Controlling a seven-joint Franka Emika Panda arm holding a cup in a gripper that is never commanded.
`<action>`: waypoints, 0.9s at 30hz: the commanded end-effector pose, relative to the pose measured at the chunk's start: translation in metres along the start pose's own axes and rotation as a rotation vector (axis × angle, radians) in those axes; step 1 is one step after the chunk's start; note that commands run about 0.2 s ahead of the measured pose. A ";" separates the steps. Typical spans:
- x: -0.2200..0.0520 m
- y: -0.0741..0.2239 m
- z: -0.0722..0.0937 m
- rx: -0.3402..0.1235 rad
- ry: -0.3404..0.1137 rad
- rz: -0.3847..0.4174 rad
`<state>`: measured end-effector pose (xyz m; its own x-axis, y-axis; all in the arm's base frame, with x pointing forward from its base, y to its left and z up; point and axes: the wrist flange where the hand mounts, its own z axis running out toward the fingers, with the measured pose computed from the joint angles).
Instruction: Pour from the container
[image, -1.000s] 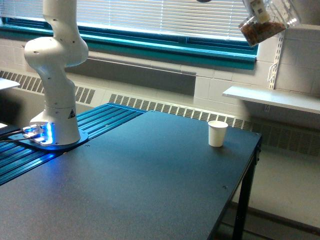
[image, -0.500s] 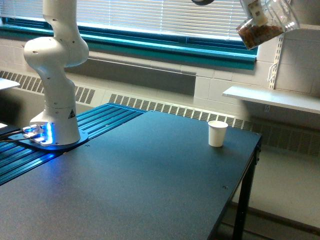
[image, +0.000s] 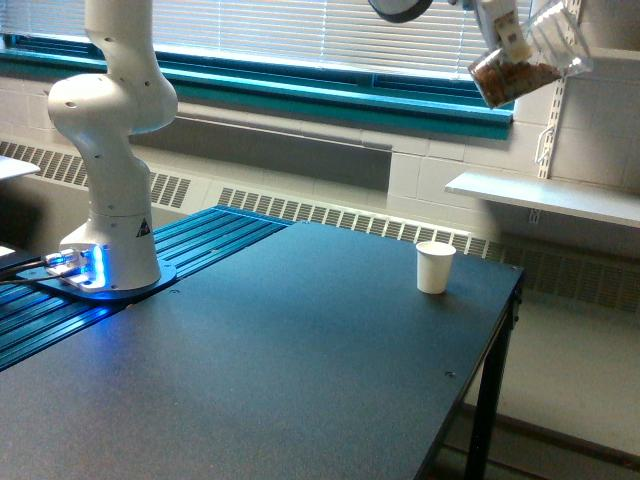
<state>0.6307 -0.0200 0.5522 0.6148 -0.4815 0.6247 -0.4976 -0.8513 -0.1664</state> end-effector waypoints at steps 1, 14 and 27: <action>-0.029 -0.034 -0.015 0.042 0.009 -0.025; -0.090 -0.075 -0.031 0.079 0.016 -0.089; -0.154 -0.108 -0.046 0.114 0.003 -0.147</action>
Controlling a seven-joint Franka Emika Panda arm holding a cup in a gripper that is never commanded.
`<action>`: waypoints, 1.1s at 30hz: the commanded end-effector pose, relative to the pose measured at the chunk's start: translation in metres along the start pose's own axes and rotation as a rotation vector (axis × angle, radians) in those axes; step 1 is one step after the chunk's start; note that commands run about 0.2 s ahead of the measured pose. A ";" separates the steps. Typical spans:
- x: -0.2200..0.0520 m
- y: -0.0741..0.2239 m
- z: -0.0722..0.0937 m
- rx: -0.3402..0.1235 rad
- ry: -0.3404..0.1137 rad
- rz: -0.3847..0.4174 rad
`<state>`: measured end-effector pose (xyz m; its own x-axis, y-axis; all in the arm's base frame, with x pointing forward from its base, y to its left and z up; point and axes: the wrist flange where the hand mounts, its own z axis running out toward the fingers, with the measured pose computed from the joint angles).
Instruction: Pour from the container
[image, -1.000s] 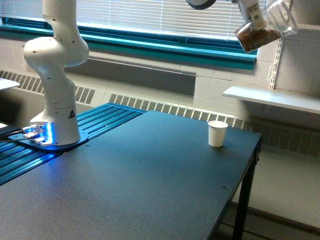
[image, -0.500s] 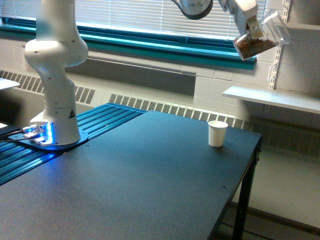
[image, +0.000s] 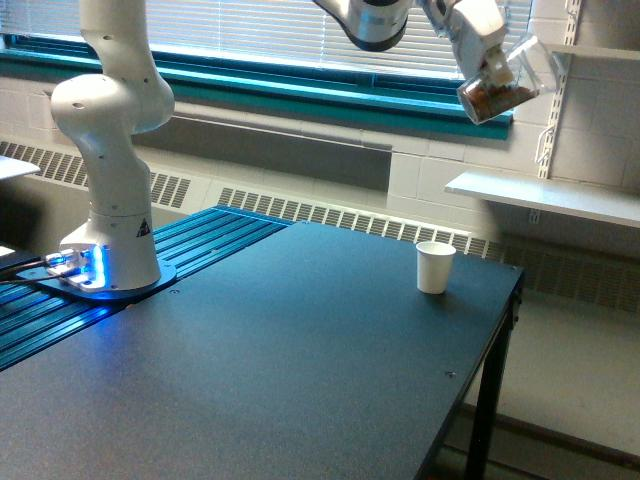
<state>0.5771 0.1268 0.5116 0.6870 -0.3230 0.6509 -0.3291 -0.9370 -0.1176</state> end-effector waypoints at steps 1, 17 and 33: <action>-0.027 -0.024 -0.011 0.029 0.003 0.023; -0.099 -0.053 -0.009 0.024 -0.063 -0.043; -0.159 -0.065 -0.010 0.017 -0.115 -0.060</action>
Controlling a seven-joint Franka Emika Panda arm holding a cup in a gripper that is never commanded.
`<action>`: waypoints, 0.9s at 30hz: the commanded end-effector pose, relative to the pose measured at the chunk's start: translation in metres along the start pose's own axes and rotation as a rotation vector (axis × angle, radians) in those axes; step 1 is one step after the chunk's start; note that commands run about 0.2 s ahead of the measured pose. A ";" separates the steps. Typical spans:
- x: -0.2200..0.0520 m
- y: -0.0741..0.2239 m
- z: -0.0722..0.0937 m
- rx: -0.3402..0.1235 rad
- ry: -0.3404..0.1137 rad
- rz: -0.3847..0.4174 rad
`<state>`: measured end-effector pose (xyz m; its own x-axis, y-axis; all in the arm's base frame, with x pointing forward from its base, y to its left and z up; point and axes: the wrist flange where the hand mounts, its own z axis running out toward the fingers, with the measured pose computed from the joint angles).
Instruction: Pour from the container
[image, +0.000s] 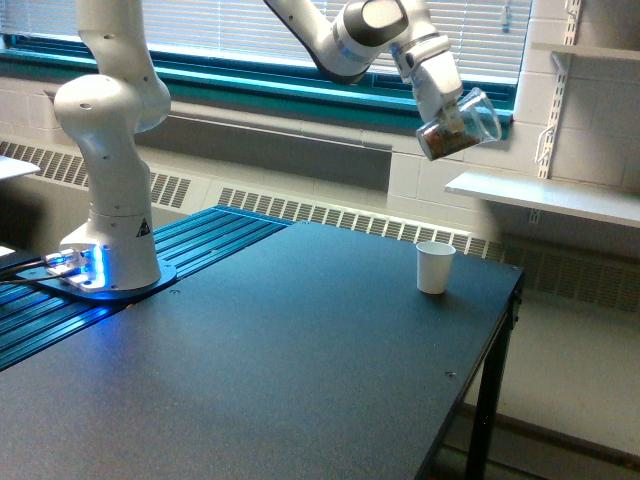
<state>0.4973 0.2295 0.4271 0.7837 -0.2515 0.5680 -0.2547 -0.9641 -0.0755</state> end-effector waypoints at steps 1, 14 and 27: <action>-0.020 -0.007 -0.006 0.004 -0.002 0.028; -0.071 -0.006 0.008 -0.008 -0.084 0.038; -0.109 -0.013 0.024 -0.010 -0.154 0.023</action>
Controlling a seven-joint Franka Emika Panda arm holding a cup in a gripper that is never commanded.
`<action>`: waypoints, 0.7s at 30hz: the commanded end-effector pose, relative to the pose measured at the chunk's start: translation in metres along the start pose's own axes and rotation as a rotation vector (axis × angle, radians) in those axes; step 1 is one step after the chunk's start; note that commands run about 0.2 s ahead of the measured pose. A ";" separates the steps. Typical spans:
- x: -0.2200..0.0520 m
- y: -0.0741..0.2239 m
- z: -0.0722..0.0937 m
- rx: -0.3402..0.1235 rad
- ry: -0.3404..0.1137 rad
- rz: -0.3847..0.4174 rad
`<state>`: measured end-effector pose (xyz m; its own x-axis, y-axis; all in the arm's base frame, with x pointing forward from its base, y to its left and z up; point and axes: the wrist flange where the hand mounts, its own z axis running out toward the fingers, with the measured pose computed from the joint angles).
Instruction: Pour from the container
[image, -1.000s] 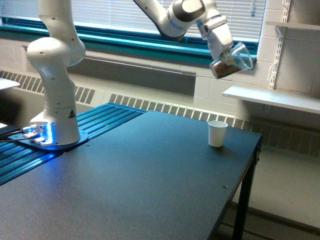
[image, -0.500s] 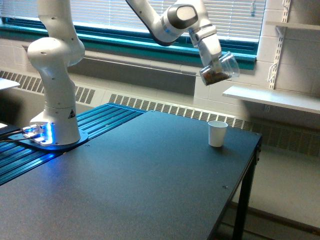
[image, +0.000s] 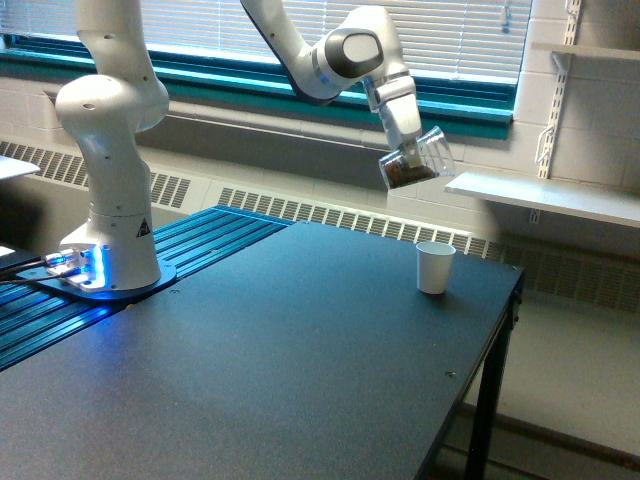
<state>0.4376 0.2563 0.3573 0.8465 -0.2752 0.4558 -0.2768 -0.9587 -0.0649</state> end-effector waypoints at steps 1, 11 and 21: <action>-0.018 -0.008 0.007 0.011 -0.029 0.004; -0.036 -0.015 0.021 0.005 -0.081 -0.020; -0.049 -0.018 0.031 -0.005 -0.119 -0.041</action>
<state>0.4190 0.2798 0.3121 0.8961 -0.2607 0.3592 -0.2614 -0.9640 -0.0476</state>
